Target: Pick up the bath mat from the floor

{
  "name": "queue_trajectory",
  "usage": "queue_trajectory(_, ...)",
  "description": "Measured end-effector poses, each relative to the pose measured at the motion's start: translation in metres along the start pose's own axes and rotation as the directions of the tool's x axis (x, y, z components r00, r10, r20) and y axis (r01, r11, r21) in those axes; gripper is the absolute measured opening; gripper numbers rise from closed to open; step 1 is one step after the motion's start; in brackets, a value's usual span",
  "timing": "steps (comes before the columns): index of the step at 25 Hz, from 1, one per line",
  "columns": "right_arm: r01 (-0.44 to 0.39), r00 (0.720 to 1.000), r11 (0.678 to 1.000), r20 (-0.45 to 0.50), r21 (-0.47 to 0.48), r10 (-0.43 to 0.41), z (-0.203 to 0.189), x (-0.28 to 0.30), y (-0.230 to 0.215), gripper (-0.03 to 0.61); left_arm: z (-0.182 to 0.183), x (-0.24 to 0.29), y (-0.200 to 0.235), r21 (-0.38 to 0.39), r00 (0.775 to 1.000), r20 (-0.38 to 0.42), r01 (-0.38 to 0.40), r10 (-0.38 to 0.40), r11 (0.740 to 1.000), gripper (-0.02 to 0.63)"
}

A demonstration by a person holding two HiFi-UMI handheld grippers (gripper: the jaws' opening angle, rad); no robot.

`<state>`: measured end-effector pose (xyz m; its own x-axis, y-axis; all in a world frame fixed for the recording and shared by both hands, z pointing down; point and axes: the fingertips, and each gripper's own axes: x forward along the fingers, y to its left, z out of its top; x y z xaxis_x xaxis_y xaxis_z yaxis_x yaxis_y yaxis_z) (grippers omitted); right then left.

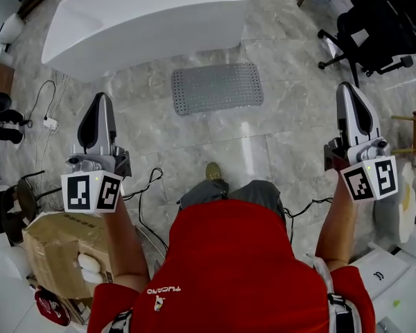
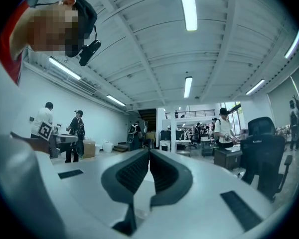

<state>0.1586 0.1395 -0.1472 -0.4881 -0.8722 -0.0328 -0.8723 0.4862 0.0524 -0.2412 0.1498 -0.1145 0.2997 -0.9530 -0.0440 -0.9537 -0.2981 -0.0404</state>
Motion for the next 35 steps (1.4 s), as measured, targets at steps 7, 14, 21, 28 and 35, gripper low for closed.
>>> queue_trajectory(7,0.015,1.000,1.000,-0.024,-0.018,-0.016,-0.002,0.030,0.008,0.003,-0.011,0.023,0.030,-0.017,1.000,-0.008,0.010,-0.010,1.000,0.005)
queue_trajectory(14,0.021,0.998,0.999,-0.052,-0.029,-0.022,-0.008,0.052,-0.001,0.003,-0.020,0.046,0.046,-0.024,1.000,-0.023,0.002,-0.003,1.000,0.005)
queue_trajectory(21,-0.004,0.999,1.000,-0.051,-0.021,0.002,-0.012,0.084,-0.020,0.003,-0.025,0.075,0.049,-0.013,0.999,-0.049,-0.004,0.003,1.000,0.005)
queue_trajectory(28,-0.029,0.999,1.000,-0.044,0.009,0.030,-0.022,0.121,-0.055,0.003,-0.026,0.115,0.049,0.004,0.997,-0.064,-0.037,0.037,0.999,0.005)
queue_trajectory(35,-0.054,0.998,0.998,-0.038,0.016,0.054,-0.029,0.146,-0.099,0.003,-0.027,0.150,0.040,0.008,0.994,-0.051,-0.098,0.099,0.995,0.005)
